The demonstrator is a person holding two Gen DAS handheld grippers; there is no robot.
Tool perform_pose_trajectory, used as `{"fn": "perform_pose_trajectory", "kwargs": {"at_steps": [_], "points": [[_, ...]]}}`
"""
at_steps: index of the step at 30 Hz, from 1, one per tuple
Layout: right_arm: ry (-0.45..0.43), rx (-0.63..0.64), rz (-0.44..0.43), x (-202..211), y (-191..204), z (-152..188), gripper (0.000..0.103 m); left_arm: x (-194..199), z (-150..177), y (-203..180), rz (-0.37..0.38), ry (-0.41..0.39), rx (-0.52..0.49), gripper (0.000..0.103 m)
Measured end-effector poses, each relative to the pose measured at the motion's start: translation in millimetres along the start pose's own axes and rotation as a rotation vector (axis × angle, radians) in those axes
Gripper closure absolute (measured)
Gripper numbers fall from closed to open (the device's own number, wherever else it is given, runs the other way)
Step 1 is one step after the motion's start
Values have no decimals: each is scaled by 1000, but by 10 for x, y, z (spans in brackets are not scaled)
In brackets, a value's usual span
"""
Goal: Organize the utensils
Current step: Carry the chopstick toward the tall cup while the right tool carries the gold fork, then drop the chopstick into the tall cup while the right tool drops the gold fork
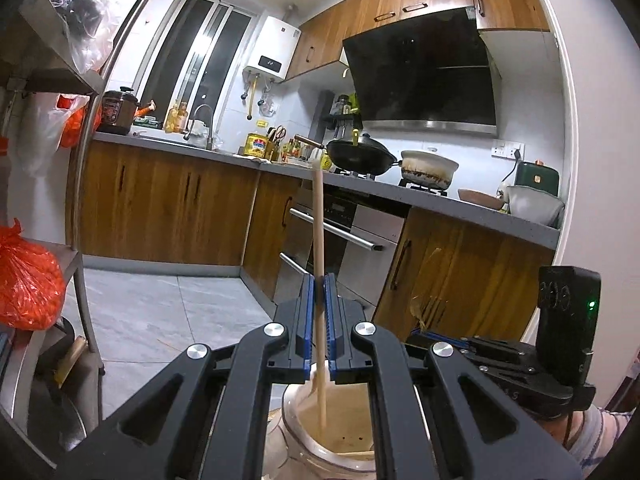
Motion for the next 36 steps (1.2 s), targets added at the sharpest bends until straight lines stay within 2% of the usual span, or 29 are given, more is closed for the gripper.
{"fn": "perform_pose_trajectory", "kwargs": {"at_steps": [8, 9, 10, 12, 19, 23, 25, 27, 30, 34, 36], "points": [[-1, -1, 29, -21, -63, -13, 97, -13, 22, 10, -14, 11, 0, 95], [-1, -3, 32, -23, -81, -16, 97, -11, 19, 20, -18, 8, 4, 87], [-1, -4, 35, -29, -99, -19, 97, 2, 22, 27, -22, 5, 10, 75], [-1, -4, 43, -34, -125, -19, 97, 23, 16, 52, -26, -7, 25, 66], [-5, 7, 74, -57, -188, -14, 94, 36, 16, 96, -40, -13, 42, 57], [-2, 11, 76, -71, -202, -5, 94, 37, 20, 98, -40, -13, 39, 57], [-3, 10, 76, -73, -207, -4, 91, 37, 19, 98, -40, -13, 40, 56], [-2, 8, 75, -72, -202, -5, 79, 38, 15, 97, -41, -14, 40, 56], [-15, 5, 66, -56, -187, -24, 71, 42, 11, 100, -47, -17, 34, 55], [-44, 1, 46, 0, -159, -75, 60, 65, 0, 97, -62, -26, 13, 48], [-66, -4, 35, 38, -150, -108, 50, 79, -14, 89, -68, -30, 3, 48]]}}
Point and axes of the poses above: each gripper's, at about its wrist camera, not at the fingertips, and x roughly against the way its jaws point, y to its left, z to its underside, the point moved 9 cm from there along -x, roughly the way its jaws point, and after that the axes turned 1 degree about -x, right-handed, at the moved point
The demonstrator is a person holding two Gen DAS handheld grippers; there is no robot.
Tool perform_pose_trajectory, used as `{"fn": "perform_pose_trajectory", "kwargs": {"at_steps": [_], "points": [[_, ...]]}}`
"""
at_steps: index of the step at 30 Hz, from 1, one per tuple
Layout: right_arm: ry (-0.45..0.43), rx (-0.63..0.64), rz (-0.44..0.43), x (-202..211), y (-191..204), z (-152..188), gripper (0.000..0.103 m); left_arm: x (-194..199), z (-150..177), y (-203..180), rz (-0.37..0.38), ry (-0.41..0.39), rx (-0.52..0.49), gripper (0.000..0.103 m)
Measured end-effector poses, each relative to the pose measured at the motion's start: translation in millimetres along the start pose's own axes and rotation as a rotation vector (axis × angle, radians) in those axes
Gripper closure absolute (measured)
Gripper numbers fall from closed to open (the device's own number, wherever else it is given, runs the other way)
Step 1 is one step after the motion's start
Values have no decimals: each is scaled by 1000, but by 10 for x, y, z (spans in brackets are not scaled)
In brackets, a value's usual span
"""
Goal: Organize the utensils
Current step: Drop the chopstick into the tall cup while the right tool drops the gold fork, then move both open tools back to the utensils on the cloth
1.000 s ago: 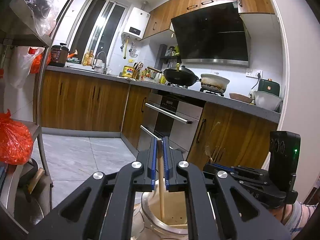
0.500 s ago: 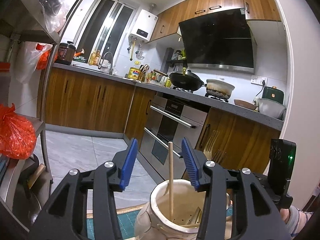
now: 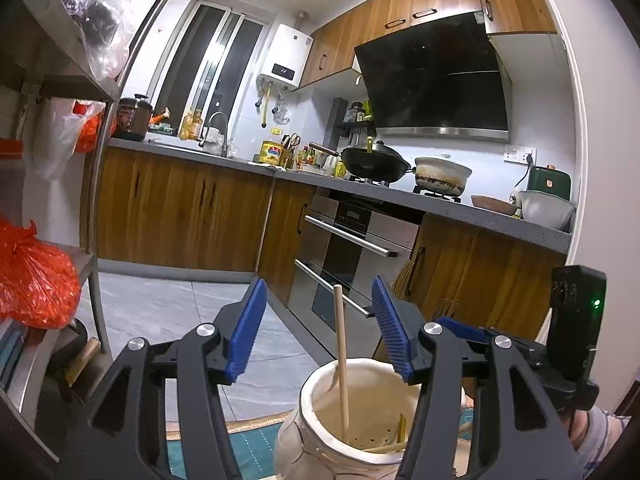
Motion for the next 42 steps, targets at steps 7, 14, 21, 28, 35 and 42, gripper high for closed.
{"fn": "perform_pose_trajectory", "kwargs": {"at_steps": [7, 14, 21, 28, 35, 42], "points": [[-57, -3, -49, 124, 73, -104, 19, 103, -56, 7, -46, -22, -16, 31], [-96, 6, -78, 291, 159, -198, 7, 435, -278, -91, -123, -70, -34, 6], [-121, -6, -81, 507, 177, -269, 5, 772, -350, -277, -156, -66, -54, 6], [-110, 8, -34, 764, 141, -191, 5, 992, -296, -521, -178, -41, -90, 6], [-58, -18, 16, 970, 27, 75, 5, 1141, -86, -729, -176, 6, -90, 6], [-4, -18, 56, 1140, -37, 364, 5, 1225, 221, -896, -173, 72, -104, 6]]}}
Point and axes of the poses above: each gripper's, at about its wrist camera, not at the fingertips, and x roughly against the way its jaws point, y to its left, z to its underside, the point moved 9 cm from there along -x, roughly the way its jaws point, and after that the axes turned 1 degree about -x, right-handed, at the moved point
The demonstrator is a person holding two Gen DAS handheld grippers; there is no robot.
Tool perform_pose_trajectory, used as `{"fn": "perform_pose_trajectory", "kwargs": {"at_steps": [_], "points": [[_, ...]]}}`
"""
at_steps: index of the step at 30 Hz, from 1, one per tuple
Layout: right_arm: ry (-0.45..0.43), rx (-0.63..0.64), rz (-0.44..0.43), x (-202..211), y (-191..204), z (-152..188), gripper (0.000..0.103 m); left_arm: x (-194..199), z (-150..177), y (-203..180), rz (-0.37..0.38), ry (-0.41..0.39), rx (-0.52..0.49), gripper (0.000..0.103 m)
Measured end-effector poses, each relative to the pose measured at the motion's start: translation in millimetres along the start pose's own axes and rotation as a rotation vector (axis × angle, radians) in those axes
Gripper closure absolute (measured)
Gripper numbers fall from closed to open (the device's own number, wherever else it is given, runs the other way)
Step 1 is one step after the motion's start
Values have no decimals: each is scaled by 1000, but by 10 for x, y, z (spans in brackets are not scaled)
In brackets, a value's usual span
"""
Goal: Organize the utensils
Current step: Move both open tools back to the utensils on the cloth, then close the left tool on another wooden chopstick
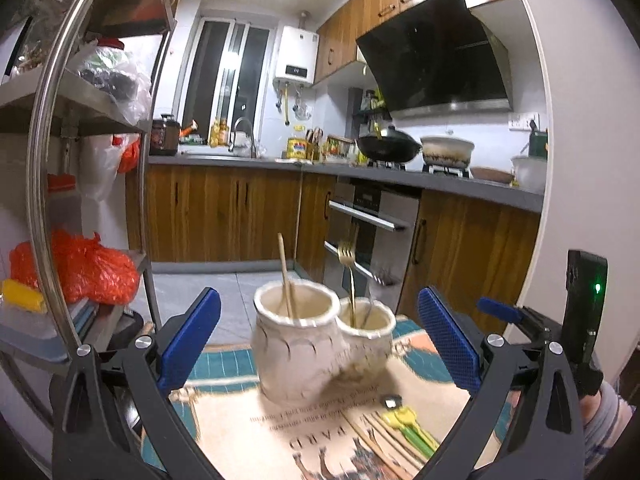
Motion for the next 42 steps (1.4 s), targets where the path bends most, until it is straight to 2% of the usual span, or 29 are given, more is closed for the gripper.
{"fn": "perform_pose_trajectory", "kwargs": {"at_steps": [3, 6, 9, 13, 18, 27, 32, 37, 42], "points": [[25, -21, 7, 40, -62, 100, 5, -2, 167, -76, 2, 47, -10, 6], [70, -43, 48, 49, -154, 235, 5, -43, 376, -164, 5, 114, -24, 6], [109, -59, 91, 63, -247, 342, 5, -127, 648, -259, -3, 207, -43, 6], [152, -84, 101, 80, -332, 473, 5, -228, 1020, -392, -10, 323, -77, 6], [186, -80, 117, 77, -377, 583, 5, -307, 1298, -480, 11, 407, -68, 6], [211, -76, 104, 86, -396, 662, 5, -438, 1617, -510, -37, 545, -55, 7], [214, -78, 98, 94, -391, 669, 5, -459, 1688, -528, -50, 585, -51, 18], [219, -78, 101, 94, -386, 677, 5, -463, 1772, -589, -48, 619, -64, 37], [220, -77, 101, 88, -388, 680, 5, -465, 1781, -551, -66, 624, -46, 45]]}}
Point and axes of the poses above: each gripper's, at about its wrist camera, not at the fingertips, and x roughly against the way its jaws point, y to its left, z to its underside, the point moved 9 cm from there along -x, roughly the way its jaws point, and after that the axes turned 1 degree about -x, right-handed, at the moved point
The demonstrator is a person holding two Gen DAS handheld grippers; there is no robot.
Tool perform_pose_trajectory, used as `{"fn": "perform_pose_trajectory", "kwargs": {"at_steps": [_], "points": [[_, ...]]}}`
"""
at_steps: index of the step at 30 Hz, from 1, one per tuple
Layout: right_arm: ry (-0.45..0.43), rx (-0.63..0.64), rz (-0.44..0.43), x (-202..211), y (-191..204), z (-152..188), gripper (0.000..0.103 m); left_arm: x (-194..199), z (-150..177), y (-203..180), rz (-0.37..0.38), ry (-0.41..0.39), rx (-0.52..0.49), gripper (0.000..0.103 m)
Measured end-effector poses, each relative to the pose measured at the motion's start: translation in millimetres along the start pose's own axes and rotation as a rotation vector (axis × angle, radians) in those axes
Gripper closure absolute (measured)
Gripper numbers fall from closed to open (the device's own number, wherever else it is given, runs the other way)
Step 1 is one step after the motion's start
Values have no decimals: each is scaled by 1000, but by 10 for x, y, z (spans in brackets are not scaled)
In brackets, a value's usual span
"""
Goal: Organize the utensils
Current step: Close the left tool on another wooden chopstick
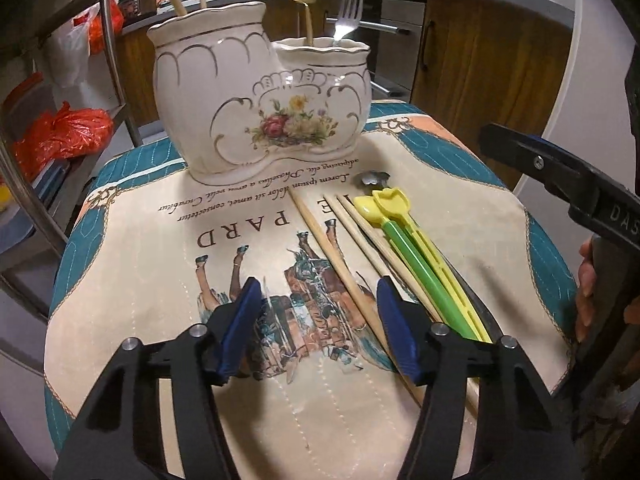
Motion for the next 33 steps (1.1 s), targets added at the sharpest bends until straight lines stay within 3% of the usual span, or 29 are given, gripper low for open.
{"fn": "perform_pose_trajectory", "kwargs": {"at_steps": [9, 15, 22, 28, 31, 33], "points": [[10, 4, -4, -12, 24, 15, 5, -38, -41, 7, -27, 4, 11, 53], [15, 8, -10, -25, 42, 20, 5, -44, -59, -25, -16, 1, -26, 92], [22, 12, -9, -31, 48, 28, 5, 3, -73, 51, 29, -6, -56, 97], [112, 65, 4, -137, 85, 157, 5, 98, -113, 179, 63, -49, -59, 97], [149, 92, -16, -184, 183, 230, 9, 128, -128, 218, 80, -68, -54, 97], [169, 124, -12, -219, 254, 261, 24, 136, -131, 237, 94, -76, -46, 97]]}}
Point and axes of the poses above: each gripper's, at about its wrist camera, not at the fingertips, and x roughly against the way its jaws point, y to its left, z to its underside, the point moved 9 cm from there along -x, roughly the way its jaws point, and after that the axes turned 1 degree about -x, right-handed, at the moved point
